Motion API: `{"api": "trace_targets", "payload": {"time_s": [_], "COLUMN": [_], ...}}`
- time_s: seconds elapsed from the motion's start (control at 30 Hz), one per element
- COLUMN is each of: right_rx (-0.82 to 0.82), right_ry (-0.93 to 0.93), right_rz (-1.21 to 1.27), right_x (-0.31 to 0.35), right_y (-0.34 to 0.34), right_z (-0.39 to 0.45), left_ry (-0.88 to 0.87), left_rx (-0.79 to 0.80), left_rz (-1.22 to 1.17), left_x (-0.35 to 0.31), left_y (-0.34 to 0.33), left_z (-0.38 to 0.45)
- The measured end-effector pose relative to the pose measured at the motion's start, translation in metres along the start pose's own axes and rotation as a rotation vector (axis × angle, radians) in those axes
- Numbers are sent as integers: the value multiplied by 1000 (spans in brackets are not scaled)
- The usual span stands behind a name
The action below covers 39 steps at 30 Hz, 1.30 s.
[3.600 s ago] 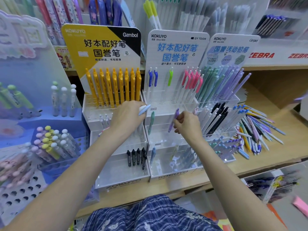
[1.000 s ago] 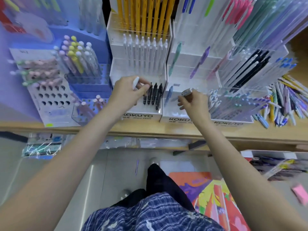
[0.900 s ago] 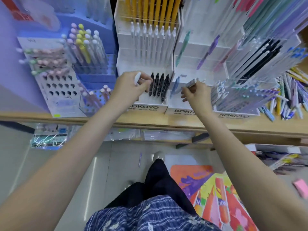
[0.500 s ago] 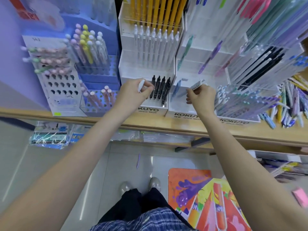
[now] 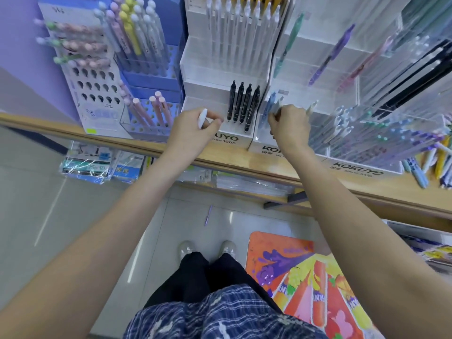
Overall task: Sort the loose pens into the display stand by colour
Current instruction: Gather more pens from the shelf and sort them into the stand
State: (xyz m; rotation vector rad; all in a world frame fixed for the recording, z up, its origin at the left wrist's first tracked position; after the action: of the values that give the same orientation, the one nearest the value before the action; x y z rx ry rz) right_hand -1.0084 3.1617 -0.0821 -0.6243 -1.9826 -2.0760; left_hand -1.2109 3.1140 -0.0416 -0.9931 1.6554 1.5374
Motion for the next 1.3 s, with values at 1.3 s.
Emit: {"api": "trace_targets", "payload": {"time_s": [1.3], "right_rx": [154], "right_ry": [2], "right_rz": [161], "right_x": [-11], "right_y": [-1], "right_z": [10], "left_ry": [50], "left_rx": [-3], "left_rz": [47], "left_x": [7], "left_y": [-27], "left_z": [-21]}}
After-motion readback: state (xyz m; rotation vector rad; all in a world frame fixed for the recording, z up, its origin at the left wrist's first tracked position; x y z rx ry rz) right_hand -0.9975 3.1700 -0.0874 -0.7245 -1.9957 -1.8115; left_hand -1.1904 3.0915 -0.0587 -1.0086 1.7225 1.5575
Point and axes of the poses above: each hand's wrist, its own z-axis towards the middle knuckle, its own y-axis out of the back of the hand, x = y × z, the point moved 2 cm from there along z, towards the middle knuckle, and after that the axes turned 1 degree about -z, right-handed, at the moved point
